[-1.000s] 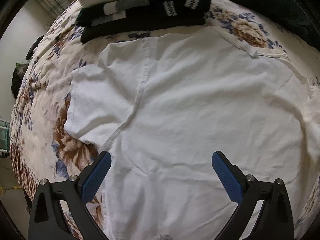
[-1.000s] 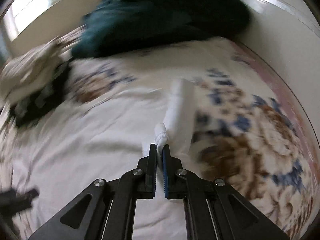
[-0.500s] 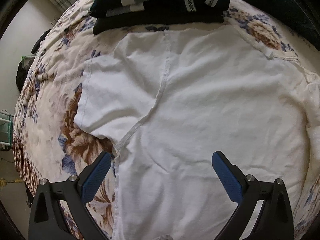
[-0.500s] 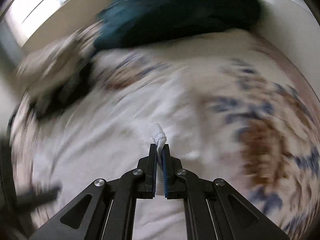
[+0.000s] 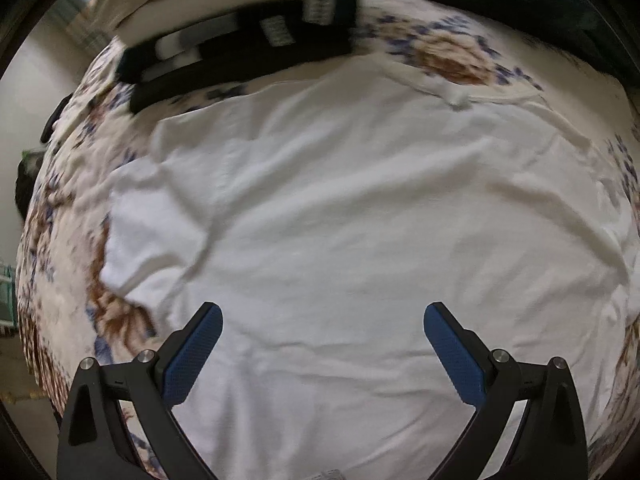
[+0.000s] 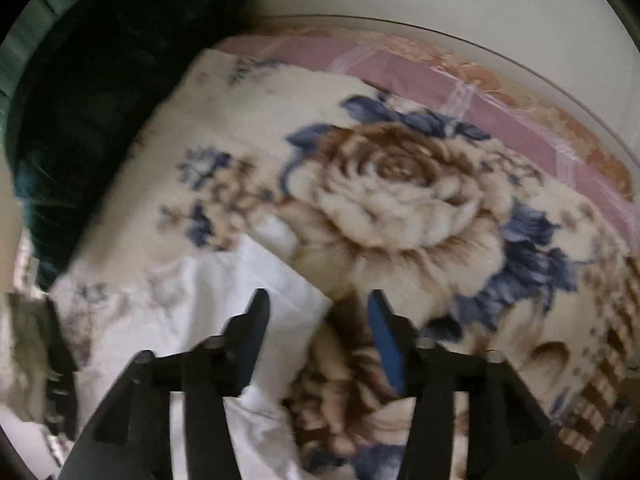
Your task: Fold small clothes
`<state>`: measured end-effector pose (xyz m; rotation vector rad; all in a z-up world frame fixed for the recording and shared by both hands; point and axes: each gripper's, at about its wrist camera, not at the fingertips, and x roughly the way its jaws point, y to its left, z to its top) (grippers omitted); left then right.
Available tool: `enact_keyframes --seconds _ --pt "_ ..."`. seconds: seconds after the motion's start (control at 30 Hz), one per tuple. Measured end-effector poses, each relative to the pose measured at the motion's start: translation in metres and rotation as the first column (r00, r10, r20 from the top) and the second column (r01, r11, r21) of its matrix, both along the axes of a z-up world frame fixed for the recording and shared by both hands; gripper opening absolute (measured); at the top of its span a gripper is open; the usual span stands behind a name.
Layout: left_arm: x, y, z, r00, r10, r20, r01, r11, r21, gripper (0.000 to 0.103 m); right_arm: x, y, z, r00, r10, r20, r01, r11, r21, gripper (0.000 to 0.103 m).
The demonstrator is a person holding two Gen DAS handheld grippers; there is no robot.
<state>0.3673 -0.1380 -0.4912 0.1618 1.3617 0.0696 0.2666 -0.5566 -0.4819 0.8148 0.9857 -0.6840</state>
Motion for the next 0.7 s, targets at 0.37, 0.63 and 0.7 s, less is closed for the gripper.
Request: enact_keyframes --seconds 0.37,0.63,0.7 --pt "0.006 -0.060 -0.013 0.997 -0.073 -0.023 0.073 0.997 0.010 0.103 -0.005 -0.019 -0.068 0.969 -0.226 0.100 0.163 0.888 0.429 0.065" --pt "0.001 -0.037 -0.002 1.000 -0.030 0.003 0.030 0.999 0.041 0.103 0.034 0.037 -0.009 0.992 -0.016 0.124 0.011 0.999 0.035 0.006" --pt "0.000 -0.016 0.004 1.000 0.018 0.013 -0.019 0.999 0.046 0.103 0.051 0.075 0.018 0.983 0.134 0.129 -0.120 0.986 -0.113 0.006"
